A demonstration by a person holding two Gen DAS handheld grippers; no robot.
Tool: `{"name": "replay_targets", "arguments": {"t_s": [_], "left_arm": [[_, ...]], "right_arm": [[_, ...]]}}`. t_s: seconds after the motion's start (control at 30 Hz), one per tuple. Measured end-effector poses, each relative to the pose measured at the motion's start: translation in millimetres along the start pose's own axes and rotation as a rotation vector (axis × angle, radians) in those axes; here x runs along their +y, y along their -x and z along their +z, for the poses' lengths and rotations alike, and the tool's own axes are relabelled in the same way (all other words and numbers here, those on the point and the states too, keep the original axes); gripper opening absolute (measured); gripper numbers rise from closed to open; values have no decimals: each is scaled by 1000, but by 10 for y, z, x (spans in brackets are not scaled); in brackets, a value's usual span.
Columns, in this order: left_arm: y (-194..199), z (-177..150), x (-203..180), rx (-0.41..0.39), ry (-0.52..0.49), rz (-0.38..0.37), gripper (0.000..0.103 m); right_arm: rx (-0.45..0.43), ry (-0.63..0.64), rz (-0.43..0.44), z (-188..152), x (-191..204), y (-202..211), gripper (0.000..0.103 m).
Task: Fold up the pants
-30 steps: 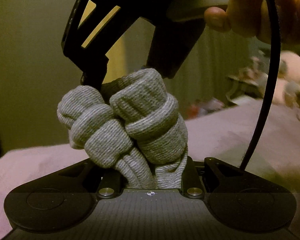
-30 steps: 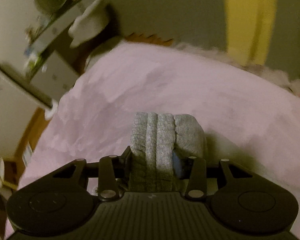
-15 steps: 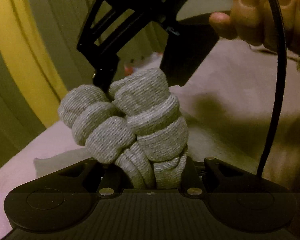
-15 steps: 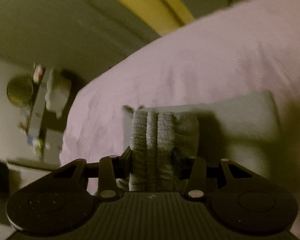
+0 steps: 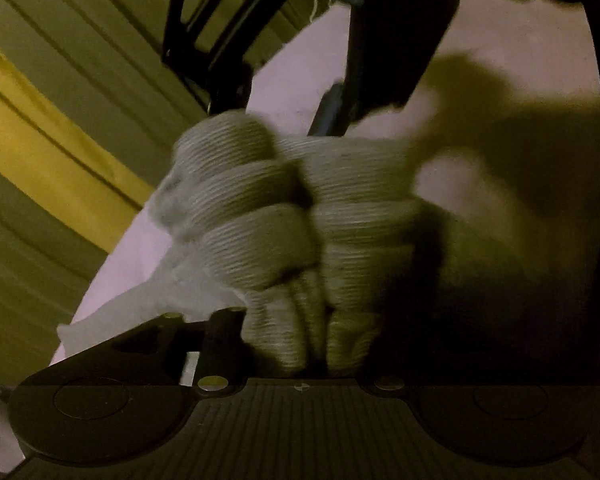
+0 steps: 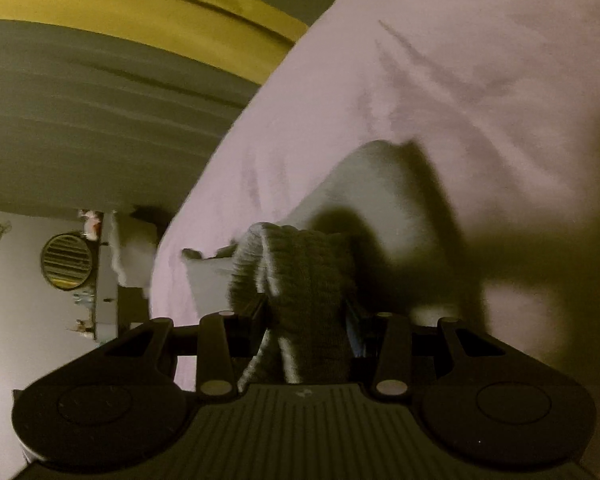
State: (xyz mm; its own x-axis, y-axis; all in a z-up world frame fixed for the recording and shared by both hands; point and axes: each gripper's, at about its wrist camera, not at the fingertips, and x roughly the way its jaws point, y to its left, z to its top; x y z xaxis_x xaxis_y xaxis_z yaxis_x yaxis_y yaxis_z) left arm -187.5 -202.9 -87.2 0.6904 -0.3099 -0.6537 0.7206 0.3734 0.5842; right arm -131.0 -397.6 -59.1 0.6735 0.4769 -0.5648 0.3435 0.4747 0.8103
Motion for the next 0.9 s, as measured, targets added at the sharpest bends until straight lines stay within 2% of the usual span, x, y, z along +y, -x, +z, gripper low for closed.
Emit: {"name": "replay_targets", "arguments": {"t_s": [0.1,0.13,0.17,0.23,0.3,0.37,0.4,0.43,0.5,0.57,0.6,0.67,0.7,0.73,0.8,0.87,0.9], "left_arm": [[22,-20,-23,7,-29,39,44],[110,-179,-37,12,-28,40,46],[124,-199,21,18,-24,32,47],[221,-245,170,35,37,-5,54],[298,-306,407,40,124,-82,56],[392,-380,567,-5,184,-144,67],[445,-417,624,-19,214,-168,86],[479,-456,634,-19,238,-183,96],[408,-453,556,25,230,-209,92],[453,-486,487,50,188,-202,87],[515,-523,504,26,169,-198,87],[616,-613,627,-11,180,-202,89],[655,-678,765,-17,219,-215,89],[698,-747,828,-24,258,-235,89],[690,-877,1151,-14,376,-278,90],[643,-975,1445,-11,498,-284,91],[602,-1031,1575,-11,554,-276,92]], "right_arm": [[-36,21,-65,-34,-33,49,47],[-54,45,-84,-36,-9,89,51],[-73,58,-99,-33,15,139,53],[-134,97,-134,-26,114,278,56],[-191,150,-163,-27,280,399,57],[-207,184,-125,-35,477,437,58],[-191,200,-91,-45,546,441,58],[-153,213,-51,-59,632,369,58],[-39,223,19,-84,746,156,58],[90,203,57,-128,764,-175,57],[130,192,21,-159,723,-335,56],[172,187,-139,-139,565,-572,28],[154,161,-189,-101,427,-588,5],[136,113,-196,-49,287,-558,0],[109,13,-140,-8,149,-457,1],[77,110,-165,-61,333,-412,6],[65,173,-185,-110,469,-435,14]]}}
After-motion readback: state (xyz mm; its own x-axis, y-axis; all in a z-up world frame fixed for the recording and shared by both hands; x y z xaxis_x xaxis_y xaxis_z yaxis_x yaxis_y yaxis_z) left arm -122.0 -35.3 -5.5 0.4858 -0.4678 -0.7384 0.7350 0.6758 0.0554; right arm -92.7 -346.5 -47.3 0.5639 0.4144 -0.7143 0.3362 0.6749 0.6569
